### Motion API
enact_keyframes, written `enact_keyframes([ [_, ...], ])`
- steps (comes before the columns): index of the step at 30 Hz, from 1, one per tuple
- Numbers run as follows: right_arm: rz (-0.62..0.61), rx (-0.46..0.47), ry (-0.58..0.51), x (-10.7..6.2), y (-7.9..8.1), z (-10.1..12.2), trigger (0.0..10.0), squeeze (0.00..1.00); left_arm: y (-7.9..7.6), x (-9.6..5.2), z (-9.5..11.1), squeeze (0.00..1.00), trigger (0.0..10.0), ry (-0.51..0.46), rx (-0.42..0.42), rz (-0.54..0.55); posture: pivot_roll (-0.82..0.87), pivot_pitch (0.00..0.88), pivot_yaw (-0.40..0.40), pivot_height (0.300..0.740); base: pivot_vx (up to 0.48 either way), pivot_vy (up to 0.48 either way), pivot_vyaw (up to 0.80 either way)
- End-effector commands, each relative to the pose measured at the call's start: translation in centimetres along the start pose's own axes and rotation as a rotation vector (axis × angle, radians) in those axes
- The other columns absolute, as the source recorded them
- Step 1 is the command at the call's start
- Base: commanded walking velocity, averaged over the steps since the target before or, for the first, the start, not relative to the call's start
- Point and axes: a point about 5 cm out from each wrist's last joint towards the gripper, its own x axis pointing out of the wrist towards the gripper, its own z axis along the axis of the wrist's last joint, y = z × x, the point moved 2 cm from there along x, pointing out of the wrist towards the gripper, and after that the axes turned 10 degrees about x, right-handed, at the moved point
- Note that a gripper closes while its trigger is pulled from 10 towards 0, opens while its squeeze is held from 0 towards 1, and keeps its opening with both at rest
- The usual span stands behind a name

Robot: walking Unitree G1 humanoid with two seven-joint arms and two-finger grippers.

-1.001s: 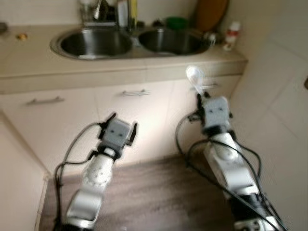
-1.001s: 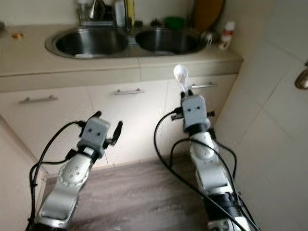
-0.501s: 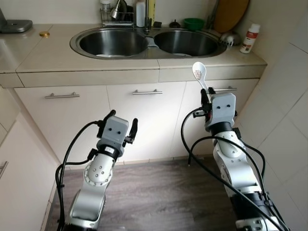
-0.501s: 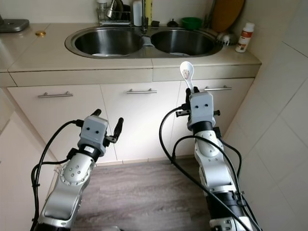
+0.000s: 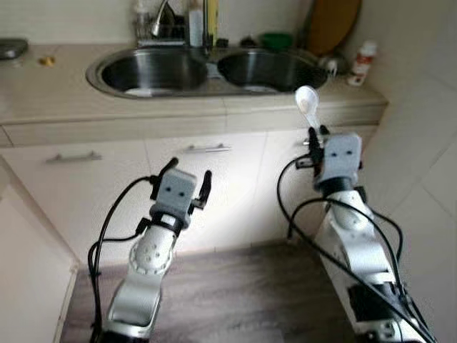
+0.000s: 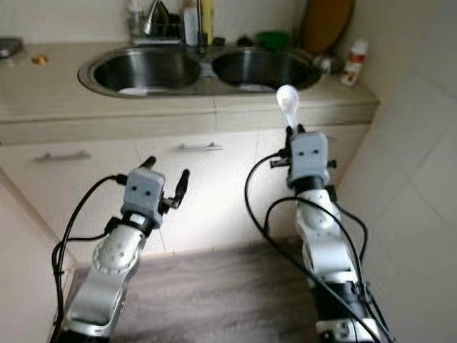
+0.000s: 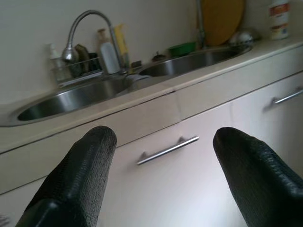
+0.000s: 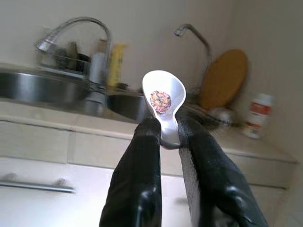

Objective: Kitchen organization

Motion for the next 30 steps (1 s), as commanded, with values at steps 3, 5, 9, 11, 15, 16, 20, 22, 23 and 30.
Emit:
enact_keyframes([
  [3,-0.015,-0.011,-0.017,-0.01,-0.68,0.5,0.0,0.0,-0.41,0.28,0.73,0.0,10.0,-0.027,-0.013,-0.013,0.14,0.0,-0.081,0.74,0.289,0.0,0.0],
  [5,-0.013,-0.012,-0.018,-0.01,-0.64,0.55,0.0,0.0,-0.42,0.28,0.76,0.0,10.0,-0.029,-0.013,-0.014,0.14,0.0,-0.08,0.74,0.289,0.0,0.0],
  [9,-0.01,-0.026,-0.02,0.03,-0.55,0.64,0.0,0.0,-0.47,0.28,0.79,0.0,10.0,-0.031,-0.014,-0.016,0.14,0.0,-0.081,0.74,0.29,0.0,0.0],
  [11,-0.009,-0.027,-0.02,0.04,-0.51,0.65,0.0,0.0,-0.47,0.29,0.8,0.0,10.0,-0.031,-0.014,-0.016,0.14,0.0,-0.081,0.74,0.292,0.0,0.0],
  [15,-0.008,-0.027,-0.019,0.05,-0.45,0.61,0.0,0.0,-0.44,0.31,0.83,0.0,10.0,-0.034,-0.017,-0.013,0.14,0.0,-0.081,0.74,0.306,0.0,0.5],
  [16,-0.008,-0.027,-0.019,0.06,-0.43,0.62,0.0,0.0,-0.44,0.31,0.83,0.0,10.0,-0.034,-0.018,-0.012,0.14,0.0,-0.081,0.74,0.319,0.0,0.54],
  [20,-0.008,-0.028,-0.018,0.05,-0.43,0.6,0.0,0.0,-0.32,0.34,0.94,0.0,10.0,-0.04,-0.02,-0.006,0.14,0.0,-0.081,0.74,0.334,0.0,0.62],
  [22,-0.008,-0.028,-0.018,0.06,-0.42,0.59,0.0,0.0,-0.29,0.34,0.98,0.0,10.0,-0.041,-0.021,-0.004,0.14,0.0,-0.081,0.74,0.351,0.0,0.69],
  [23,-0.008,-0.028,-0.018,0.06,-0.41,0.59,0.0,0.0,-0.29,0.35,0.98,0.0,10.0,-0.042,-0.021,-0.004,0.14,0.0,-0.081,0.74,0.356,0.0,0.69],
  [30,-0.011,-0.027,-0.015,0.1,-0.41,0.48,0.0,0.0,-0.32,0.33,0.96,0.0,10.0,-0.044,-0.021,-0.005,0.14,0.0,-0.081,0.74,0.352,0.0,0.66],
])
